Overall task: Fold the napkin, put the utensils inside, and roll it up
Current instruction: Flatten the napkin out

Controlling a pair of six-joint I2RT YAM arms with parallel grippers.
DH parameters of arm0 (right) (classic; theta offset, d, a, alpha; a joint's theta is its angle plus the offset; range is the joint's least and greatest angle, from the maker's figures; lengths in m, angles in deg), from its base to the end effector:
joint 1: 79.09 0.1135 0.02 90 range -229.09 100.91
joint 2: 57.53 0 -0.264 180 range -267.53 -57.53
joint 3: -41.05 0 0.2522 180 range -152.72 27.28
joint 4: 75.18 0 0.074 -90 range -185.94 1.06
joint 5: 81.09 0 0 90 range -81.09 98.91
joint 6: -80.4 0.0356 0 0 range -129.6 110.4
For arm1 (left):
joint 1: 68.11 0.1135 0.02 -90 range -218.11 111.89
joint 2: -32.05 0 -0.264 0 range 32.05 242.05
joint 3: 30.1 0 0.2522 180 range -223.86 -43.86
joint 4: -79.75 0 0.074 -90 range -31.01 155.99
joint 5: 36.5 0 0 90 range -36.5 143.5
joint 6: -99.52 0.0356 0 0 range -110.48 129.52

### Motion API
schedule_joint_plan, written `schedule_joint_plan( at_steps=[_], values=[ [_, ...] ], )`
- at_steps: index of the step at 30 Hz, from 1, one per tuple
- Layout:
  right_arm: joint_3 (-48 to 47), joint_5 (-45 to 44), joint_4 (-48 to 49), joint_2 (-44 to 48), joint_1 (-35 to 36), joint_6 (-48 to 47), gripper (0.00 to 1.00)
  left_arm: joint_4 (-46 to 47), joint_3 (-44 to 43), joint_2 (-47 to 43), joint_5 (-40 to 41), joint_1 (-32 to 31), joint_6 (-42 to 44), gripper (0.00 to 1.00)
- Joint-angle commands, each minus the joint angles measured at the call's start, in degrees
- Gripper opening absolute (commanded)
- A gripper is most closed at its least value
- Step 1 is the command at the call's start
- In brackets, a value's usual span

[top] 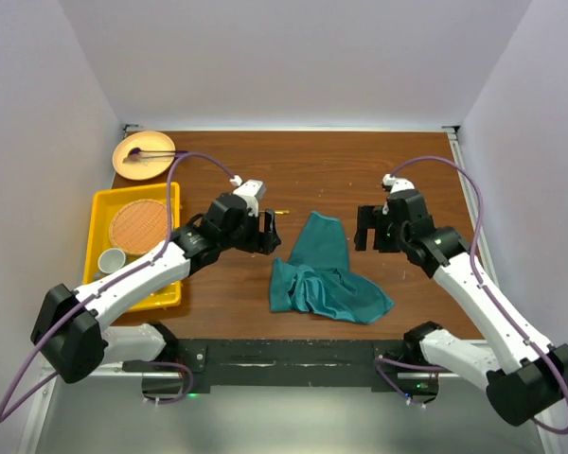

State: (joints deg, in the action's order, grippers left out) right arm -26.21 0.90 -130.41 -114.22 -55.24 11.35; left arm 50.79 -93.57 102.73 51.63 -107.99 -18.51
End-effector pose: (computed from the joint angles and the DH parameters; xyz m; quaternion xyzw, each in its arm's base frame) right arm 0.1855 0.0766 0.3036 0.0036 0.9209 0.0869 0.3800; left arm 0.2075 -0.1749 0.2663 0.0994 0.8860 -0.2649 0.3673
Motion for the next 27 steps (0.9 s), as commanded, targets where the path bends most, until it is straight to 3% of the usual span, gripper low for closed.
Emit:
schedule_joint_plan(
  at_steps=[1, 7, 12, 21, 27],
  values=[
    [-4.42, 0.19, -1.94, -4.46, 6.62, -0.83, 0.98, -3.34, 1.28, 0.6, 4.51, 0.15, -1.14, 0.78],
    [-3.82, 2.29, 2.88, -10.54, 19.37, 2.52, 0.98, 0.52, 5.85, 2.8, -0.06, 0.15, -5.79, 0.8],
    [0.13, 7.39, 10.88, -13.89, 25.88, 2.78, 0.89, 4.21, 9.9, 3.41, -2.35, 0.15, -7.21, 0.79],
    [3.22, 3.8, 15.63, -16.43, 25.63, 2.34, 0.82, 11.24, 10.17, 9.12, -6.22, 0.15, -7.83, 0.8],
    [4.89, 7.75, 22.4, -18.98, 21.41, 2.17, 0.75, 12.65, 7.18, 15.01, -5.96, 0.06, -8.35, 0.78]
  ],
)
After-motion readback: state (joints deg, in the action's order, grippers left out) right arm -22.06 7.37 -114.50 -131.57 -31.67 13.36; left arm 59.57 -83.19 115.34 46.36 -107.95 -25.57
